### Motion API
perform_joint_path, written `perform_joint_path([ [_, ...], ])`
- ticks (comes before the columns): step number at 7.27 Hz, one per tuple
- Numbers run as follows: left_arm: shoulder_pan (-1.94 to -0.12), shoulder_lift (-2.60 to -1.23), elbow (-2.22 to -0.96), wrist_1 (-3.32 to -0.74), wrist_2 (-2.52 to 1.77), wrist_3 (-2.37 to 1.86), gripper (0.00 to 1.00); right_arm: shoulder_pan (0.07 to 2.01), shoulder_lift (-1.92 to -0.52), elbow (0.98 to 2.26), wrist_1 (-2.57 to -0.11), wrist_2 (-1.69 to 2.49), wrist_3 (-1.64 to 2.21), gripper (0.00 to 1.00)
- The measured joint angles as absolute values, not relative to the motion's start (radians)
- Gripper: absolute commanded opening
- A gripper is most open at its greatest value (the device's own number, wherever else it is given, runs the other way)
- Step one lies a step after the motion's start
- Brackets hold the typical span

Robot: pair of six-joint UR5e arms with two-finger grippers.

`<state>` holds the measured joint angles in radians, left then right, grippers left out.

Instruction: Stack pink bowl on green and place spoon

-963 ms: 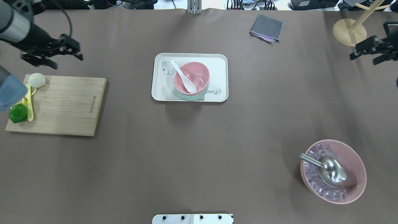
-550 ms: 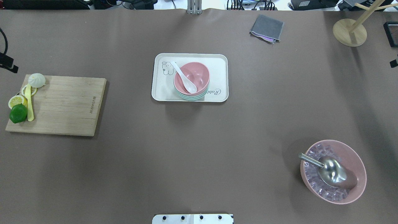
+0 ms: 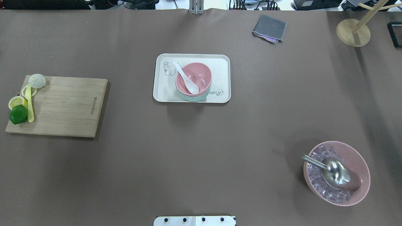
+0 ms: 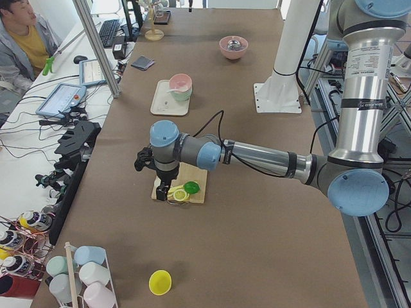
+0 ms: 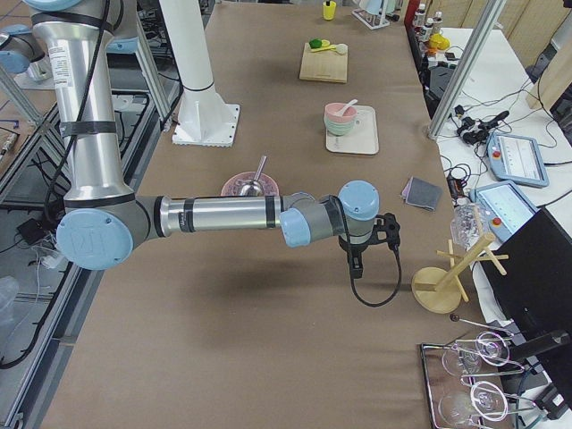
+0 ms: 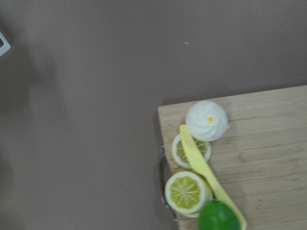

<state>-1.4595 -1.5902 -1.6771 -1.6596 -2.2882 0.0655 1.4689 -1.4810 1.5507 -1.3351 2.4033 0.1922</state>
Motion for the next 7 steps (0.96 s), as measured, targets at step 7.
perform_joint_path([
  [7, -1.475, -1.588, -1.680, -1.661, -2.283, -0.030, 0.98, 1.443, -1.460, 1.617, -1.557, 2.380, 0.079, 1.00],
])
